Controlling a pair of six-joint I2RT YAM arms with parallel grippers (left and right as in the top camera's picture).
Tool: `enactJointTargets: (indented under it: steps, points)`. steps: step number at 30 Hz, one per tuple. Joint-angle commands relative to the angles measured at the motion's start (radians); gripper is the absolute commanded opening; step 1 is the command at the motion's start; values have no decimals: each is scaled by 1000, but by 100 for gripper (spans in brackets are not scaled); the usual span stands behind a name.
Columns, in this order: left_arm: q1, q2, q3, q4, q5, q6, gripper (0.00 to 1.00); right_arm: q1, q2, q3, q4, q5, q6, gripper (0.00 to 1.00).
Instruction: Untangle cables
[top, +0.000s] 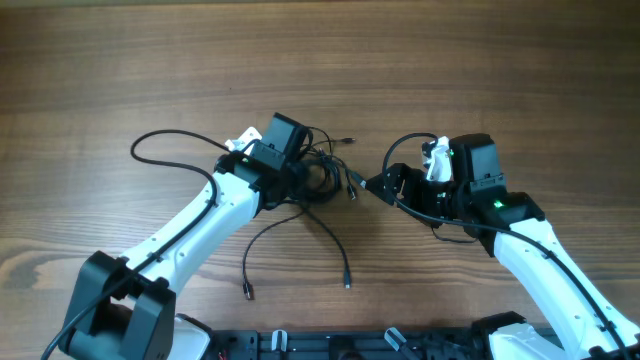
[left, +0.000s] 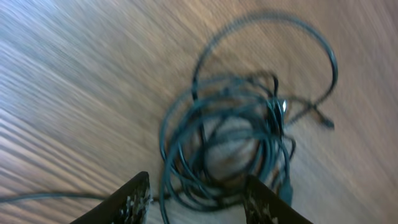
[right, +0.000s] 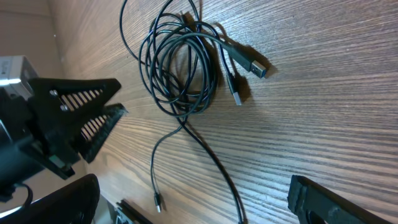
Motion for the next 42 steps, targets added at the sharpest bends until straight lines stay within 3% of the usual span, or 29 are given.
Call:
enactJointTargets:
  steps: [1, 7, 14, 30, 34, 37, 42]
  points:
    - [-34, 39, -8, 1, 98, -14, 50, -2, -18, 6, 5, 21, 14, 100]
    - [-44, 115, -8, 3, 99, -15, 46, -2, -18, 6, 5, 21, 13, 100]
    - [-45, 133, -8, 14, 102, -15, 35, -2, -18, 6, 5, 21, 14, 100]
    - [-92, 192, -8, 14, 98, -14, 31, -2, -18, 6, 4, 20, 14, 100]
    - [-92, 193, -8, 38, 74, -14, 25, -2, -18, 6, 4, 20, 14, 100]
    - [-92, 193, -8, 55, 60, -14, 4, -2, -18, 6, 3, 20, 14, 100]
    - [-91, 170, -4, 50, 70, -14, 4, -2, -18, 6, 0, 19, 18, 100]
